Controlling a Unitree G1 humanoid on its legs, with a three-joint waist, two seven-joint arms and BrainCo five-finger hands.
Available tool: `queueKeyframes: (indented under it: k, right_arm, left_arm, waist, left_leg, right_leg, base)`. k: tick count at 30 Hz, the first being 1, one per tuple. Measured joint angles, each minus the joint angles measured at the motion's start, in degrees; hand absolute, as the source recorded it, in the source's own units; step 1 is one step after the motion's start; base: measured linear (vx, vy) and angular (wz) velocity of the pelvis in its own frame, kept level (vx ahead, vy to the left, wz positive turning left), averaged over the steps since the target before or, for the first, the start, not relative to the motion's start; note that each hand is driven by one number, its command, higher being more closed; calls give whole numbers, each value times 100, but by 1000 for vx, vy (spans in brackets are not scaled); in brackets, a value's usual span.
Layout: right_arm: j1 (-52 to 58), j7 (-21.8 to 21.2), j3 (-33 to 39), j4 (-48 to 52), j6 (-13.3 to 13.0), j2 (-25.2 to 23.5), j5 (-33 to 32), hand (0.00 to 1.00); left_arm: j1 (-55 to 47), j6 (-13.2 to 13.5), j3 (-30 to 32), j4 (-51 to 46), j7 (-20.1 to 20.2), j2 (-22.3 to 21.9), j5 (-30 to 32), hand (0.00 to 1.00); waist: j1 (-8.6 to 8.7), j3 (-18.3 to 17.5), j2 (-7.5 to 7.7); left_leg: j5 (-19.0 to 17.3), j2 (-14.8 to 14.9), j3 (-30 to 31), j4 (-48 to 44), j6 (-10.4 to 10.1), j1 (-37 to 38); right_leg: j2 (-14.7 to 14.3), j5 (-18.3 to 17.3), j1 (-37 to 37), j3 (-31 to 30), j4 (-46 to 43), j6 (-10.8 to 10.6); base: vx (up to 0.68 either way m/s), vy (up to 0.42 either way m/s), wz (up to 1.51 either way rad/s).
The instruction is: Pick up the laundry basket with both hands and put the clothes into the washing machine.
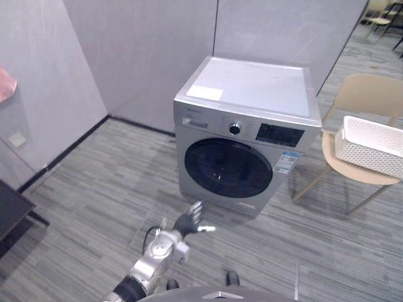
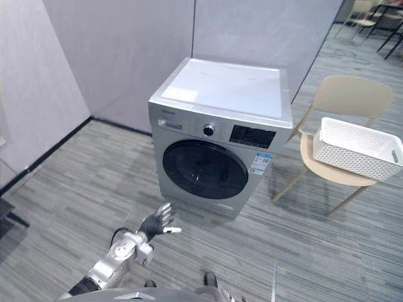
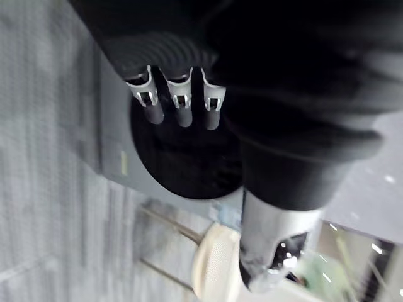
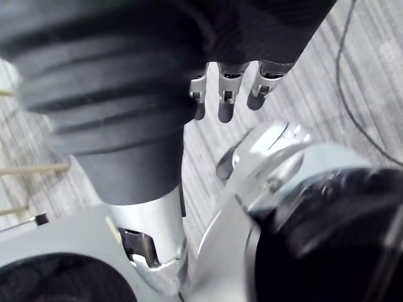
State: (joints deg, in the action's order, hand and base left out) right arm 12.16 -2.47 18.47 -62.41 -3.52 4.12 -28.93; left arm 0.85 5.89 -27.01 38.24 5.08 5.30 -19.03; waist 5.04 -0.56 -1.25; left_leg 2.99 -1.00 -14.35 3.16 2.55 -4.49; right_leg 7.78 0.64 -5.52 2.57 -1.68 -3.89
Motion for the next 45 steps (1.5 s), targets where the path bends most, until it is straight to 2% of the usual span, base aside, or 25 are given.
queueKeyframes:
  k: [1,3,5,6,7,10,12,14,15,16,17,18,19,21,24,29,33,34,35,36,39,41,43,44,45]
  right_arm:
    - [-5,0,15,-116,-2,-15,12,0]
    - [-73,3,0,-229,35,-72,22,0]
    - [-183,-1,7,-230,37,-58,101,0]
    - [-187,-3,5,-230,42,-57,215,0]
    - [-233,-11,7,-257,35,-111,276,0]
    - [-397,-66,88,-266,94,116,539,0]
    - [-395,-76,97,-296,131,88,684,0]
    - [-404,-105,121,-321,142,-58,837,0]
    - [-435,-118,113,-322,125,-87,864,0]
    - [-336,-128,105,-153,141,-92,881,0]
    - [-384,-124,75,5,121,-79,869,0]
    - [-367,-158,20,105,115,-64,861,0]
    - [-385,-218,12,188,92,-68,853,0]
    - [-550,-217,-29,193,94,-125,852,0]
    - [-705,-203,-3,326,66,-297,689,0]
    - [-626,-178,17,352,73,-331,600,0]
    - [-582,-176,40,287,121,-332,572,0]
    - [-594,-188,44,281,145,-269,577,0]
    - [-645,-195,75,245,149,-140,598,0]
    - [-737,-195,110,189,148,-122,632,0]
    - [-823,-200,191,32,153,66,669,0]
    - [-877,-199,169,-126,143,162,660,0]
    - [-885,-185,171,-148,112,231,628,0]
    - [-915,-171,175,-128,88,307,607,0]
    - [-867,-79,270,-182,98,324,556,0]
  left_arm:
    - [-88,-19,327,444,-77,59,145,0]
    - [-95,-72,947,1362,-196,150,420,0]
    - [-188,-169,1734,2267,-315,93,753,0]
    - [-277,-208,2183,2590,-378,63,886,0]
    - [-252,-255,2850,2818,-422,93,1060,0]
    - [-603,-368,3932,3031,-631,51,1289,0]
    - [-892,-371,4217,2954,-633,127,1308,0]
    - [-1017,-451,4420,2848,-588,175,1331,0]
    - [-993,-454,4571,2773,-587,215,1327,0]
    - [-1160,-458,4630,2774,-612,213,1333,0]
    - [-1253,-467,4837,2769,-631,180,1331,0]
    - [-1333,-466,4888,2755,-632,153,1330,0]
    - [-1385,-477,4989,2753,-638,111,1297,0]
    - [-1374,-476,5128,2670,-628,0,1254,0]
    - [-1356,-477,5180,2582,-632,-135,1165,0]
    - [-1156,-420,5175,2529,-702,-173,1021,0]
    - [-893,-345,5188,2421,-754,-198,1013,0]
    - [-863,-343,5182,2411,-761,-284,1002,0]
    - [-888,-342,5191,2427,-766,-393,946,0]
    - [-854,-336,5207,2420,-766,-410,894,0]
    - [-715,-336,5236,2442,-777,-531,787,0]
    - [-661,-326,5280,2420,-796,-527,787,0]
    - [-649,-327,5234,2403,-808,-525,793,0]
    - [-631,-325,5082,2367,-808,-557,795,0]
    - [-610,-292,4993,2352,-817,-560,793,0]
  waist:
    - [-20,14,-4]
    - [-66,43,263]
    - [-112,80,264]
    - [-118,73,377]
    - [-185,58,460]
    - [-308,52,-14]
    - [-349,30,59]
    - [-435,121,612]
    - [-481,244,716]
    - [-524,276,635]
    - [-570,407,564]
    - [-546,411,516]
    - [-510,401,485]
    - [-562,406,496]
    - [-567,446,542]
    - [-555,444,527]
    - [-506,397,598]
    - [-481,304,443]
    - [-453,190,231]
    - [-446,193,211]
    - [-296,289,217]
    - [-392,403,140]
    - [-358,420,131]
    - [-259,474,54]
    - [-286,529,68]
  left_leg:
    - [73,44,13,179,-108,54]
    - [152,-10,18,179,-191,47]
    - [130,-6,23,180,-231,31]
    - [-23,-66,17,168,-434,-24]
    - [58,-207,-1,-248,30,-61]
    - [-152,-34,94,-232,61,102]
    - [-144,-191,274,18,51,164]
    - [-427,-794,632,-166,84,242]
    - [-554,-857,548,-901,282,169]
    - [-1161,-618,544,-1478,-48,300]
    - [-1230,-689,685,-1581,368,415]
    - [-1233,-712,823,-1611,403,438]
    - [-1245,-690,1096,-1608,431,535]
    - [-1243,-644,1396,-1587,448,544]
    - [-1235,-641,1873,-1421,434,656]
    - [-1520,-679,2256,-1503,343,958]
    - [-2161,-667,2699,-1956,150,986]
    - [-2327,-440,2837,-2087,16,990]
    - [-2355,-122,2894,-2279,-111,940]
    - [-2245,-91,2897,-2479,-256,840]
    - [-1080,-74,2484,-4239,-470,303]
    - [-856,778,1065,-5733,-386,-178]
    - [-699,1289,201,-5677,-286,-338]
    - [-84,1443,-80,-4877,-385,-454]
    - [-223,1418,-61,-4894,-530,-413]
  right_leg:
    - [-183,-37,67,12,-140,-5]
    - [-226,-108,232,1,-36,36]
    - [-240,-108,191,6,-33,36]
    - [-165,-107,167,-10,25,36]
    - [39,-84,125,-2,104,55]
    - [-77,44,197,93,134,-20]
    - [31,-187,194,382,-552,-50]
    - [727,-606,344,1043,-930,-221]
    - [936,-776,347,1133,-1259,-248]
    - [1001,-963,338,1311,-2069,-183]
    - [1181,-1008,-244,813,-3558,260]
    - [1178,-767,-529,553,-4208,431]
    - [961,-739,-948,69,-5117,269]
    - [606,-808,-1393,-335,-5399,121]
    - [276,-769,-1568,-639,-3822,-34]
    - [355,-360,-1037,-1207,-771,-152]
    - [353,-167,-887,-1120,-770,-288]
    - [141,375,-864,-1091,-884,-548]
    - [-153,233,-840,-888,-1161,-453]
    - [-193,126,-867,-824,-1304,-370]
    - [-171,-271,-333,-610,-1557,-81]
    - [-290,-463,407,-459,-1250,143]
    - [-281,-494,723,-352,-1111,172]
    - [-305,-656,900,-154,-1087,157]
    - [-262,-850,1030,18,-1084,127]
  base:
    - [-18,-30,6]
    - [-27,-68,10]
    - [-85,-19,-5]
    - [-55,65,-9]
    - [5,79,-27]
    - [65,101,-5]
    - [32,101,54]
    - [34,150,123]
    - [17,142,136]
    - [2,59,114]
    - [0,72,117]
    - [35,66,121]
    - [52,21,103]
    - [70,3,103]
    - [109,-23,89]
    - [220,-84,54]
    - [360,-275,59]
    - [573,-410,46]
    - [588,-415,42]
    - [397,-285,39]
    - [376,-322,59]
    - [409,-288,12]
    - [207,-175,15]
    - [231,-173,62]
    - [204,-130,80]
